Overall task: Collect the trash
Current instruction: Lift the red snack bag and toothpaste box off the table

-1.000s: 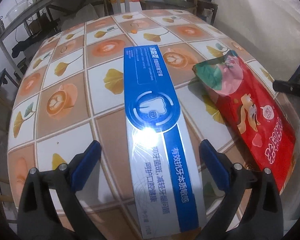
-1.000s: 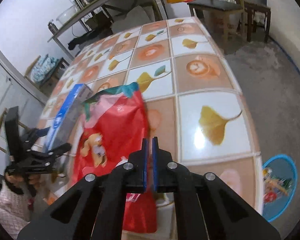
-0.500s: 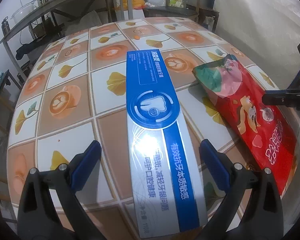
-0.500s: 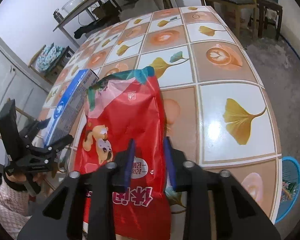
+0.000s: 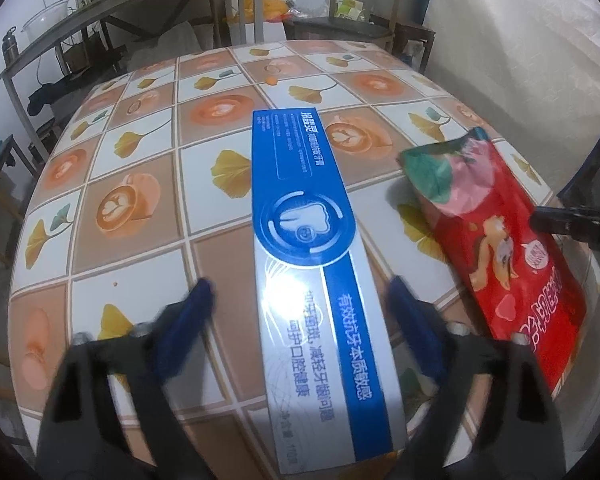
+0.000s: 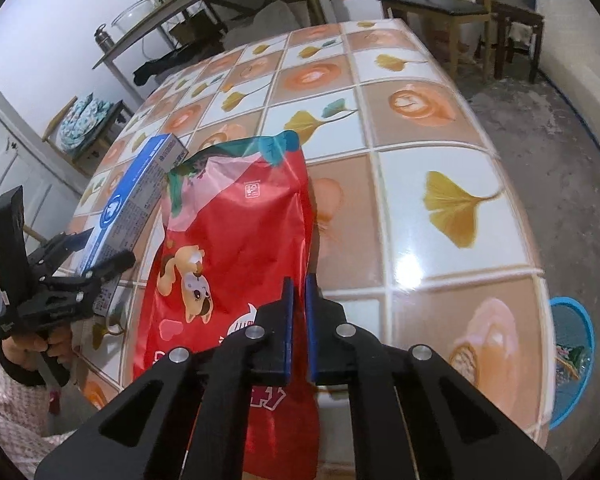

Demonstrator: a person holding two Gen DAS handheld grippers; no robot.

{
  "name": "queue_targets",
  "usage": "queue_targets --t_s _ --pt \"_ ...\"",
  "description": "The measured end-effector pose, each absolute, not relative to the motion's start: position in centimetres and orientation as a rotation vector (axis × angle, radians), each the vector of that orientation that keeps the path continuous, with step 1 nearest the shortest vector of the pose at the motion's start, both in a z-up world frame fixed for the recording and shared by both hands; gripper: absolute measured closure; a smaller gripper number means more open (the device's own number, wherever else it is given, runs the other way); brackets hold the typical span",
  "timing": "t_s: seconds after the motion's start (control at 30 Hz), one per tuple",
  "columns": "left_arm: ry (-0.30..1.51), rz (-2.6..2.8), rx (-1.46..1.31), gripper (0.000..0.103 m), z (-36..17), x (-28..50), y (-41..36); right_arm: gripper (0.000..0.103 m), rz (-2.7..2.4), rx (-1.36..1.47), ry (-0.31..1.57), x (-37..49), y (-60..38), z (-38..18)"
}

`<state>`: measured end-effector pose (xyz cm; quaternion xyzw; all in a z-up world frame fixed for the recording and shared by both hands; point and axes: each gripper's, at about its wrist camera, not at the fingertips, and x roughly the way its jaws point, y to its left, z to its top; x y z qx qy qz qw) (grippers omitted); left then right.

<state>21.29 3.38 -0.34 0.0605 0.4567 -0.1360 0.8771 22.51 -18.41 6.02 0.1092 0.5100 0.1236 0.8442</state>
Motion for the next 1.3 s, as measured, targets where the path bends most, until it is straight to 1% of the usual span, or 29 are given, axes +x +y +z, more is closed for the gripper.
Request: queue_targets --t_s 0.07,0.1,0.17,0.2,0.27,0.57,1.3 --pt "0.951 -0.279 0.135 0.035 -0.3 21.5 3.3 0.097 0.234 0.229 1.060 21.8 -18.8 6.3" --pt "0.951 -0.277 0.137 0.037 -0.2 21.7 3.3 0.097 0.226 0.232 1.055 21.6 -19.0 6.4" --pt "0.952 -0.274 0.139 0.045 -0.1 22.0 3.3 0.097 0.209 0.239 1.045 21.3 -19.3 6.5" --pt "0.953 -0.274 0.141 0.047 -0.1 22.1 3.3 0.097 0.205 0.243 1.042 21.3 -19.5 6.6" --pt "0.954 -0.274 0.150 0.056 0.0 22.3 3.2 0.097 0.195 0.255 1.032 21.1 -19.8 6.6" --pt "0.944 -0.265 0.142 0.059 0.3 22.0 3.2 0.098 0.197 0.291 1.008 20.9 -19.9 6.7" --pt "0.848 -0.259 0.183 0.060 2.7 19.9 2.3 0.099 0.177 0.360 0.902 18.9 -22.2 9.7"
